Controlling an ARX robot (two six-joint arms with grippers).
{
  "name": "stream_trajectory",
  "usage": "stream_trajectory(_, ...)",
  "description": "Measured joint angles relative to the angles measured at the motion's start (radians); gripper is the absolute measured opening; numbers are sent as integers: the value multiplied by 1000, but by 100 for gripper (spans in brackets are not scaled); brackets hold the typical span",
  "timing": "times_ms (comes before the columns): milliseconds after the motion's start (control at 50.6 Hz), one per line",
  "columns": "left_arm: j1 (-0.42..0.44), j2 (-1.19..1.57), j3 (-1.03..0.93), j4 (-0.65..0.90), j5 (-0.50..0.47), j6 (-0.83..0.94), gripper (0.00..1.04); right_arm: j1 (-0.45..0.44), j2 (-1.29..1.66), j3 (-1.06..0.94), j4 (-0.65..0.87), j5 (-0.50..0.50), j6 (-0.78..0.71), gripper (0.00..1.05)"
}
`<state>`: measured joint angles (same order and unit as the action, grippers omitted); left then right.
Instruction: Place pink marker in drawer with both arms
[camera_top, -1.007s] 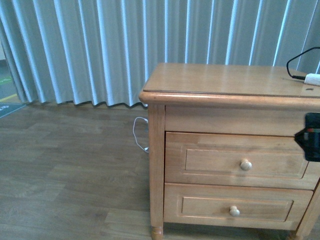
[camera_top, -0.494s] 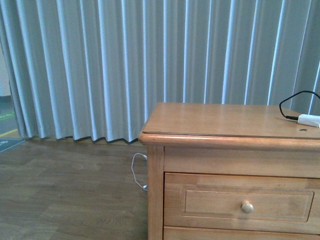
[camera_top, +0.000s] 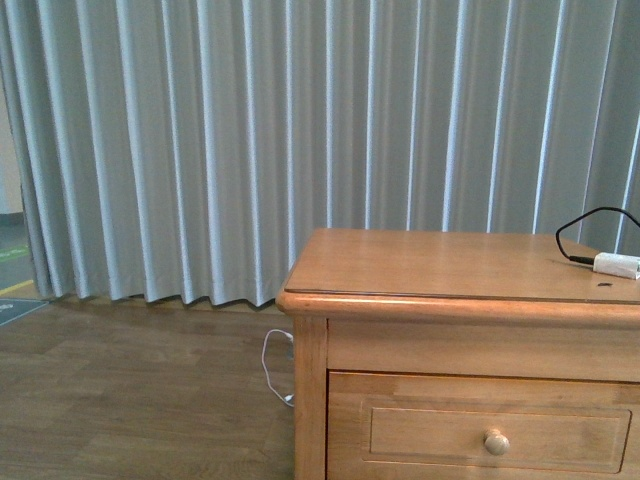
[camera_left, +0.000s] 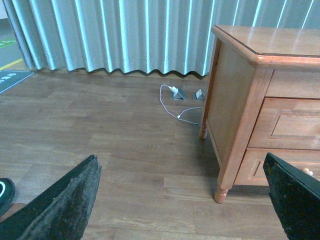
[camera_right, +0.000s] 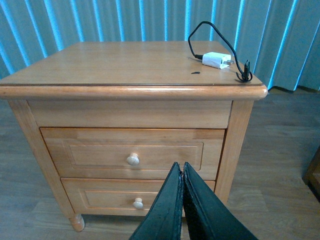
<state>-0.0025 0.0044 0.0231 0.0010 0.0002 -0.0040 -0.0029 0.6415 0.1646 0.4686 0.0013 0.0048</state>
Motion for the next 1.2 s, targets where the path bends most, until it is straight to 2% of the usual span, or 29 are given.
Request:
stream_trajectory(20,0,0,0,0,0,0,98,0,-8,-6,-2,0,0,1)
stream_trajectory(711,0,0,0,0,0,0,98,0,-313,-159,-141,-1,-2,1)
stream_trajectory(1204,0,0,0,0,0,0,98,0,-465,-159,-289,-2,-2,1)
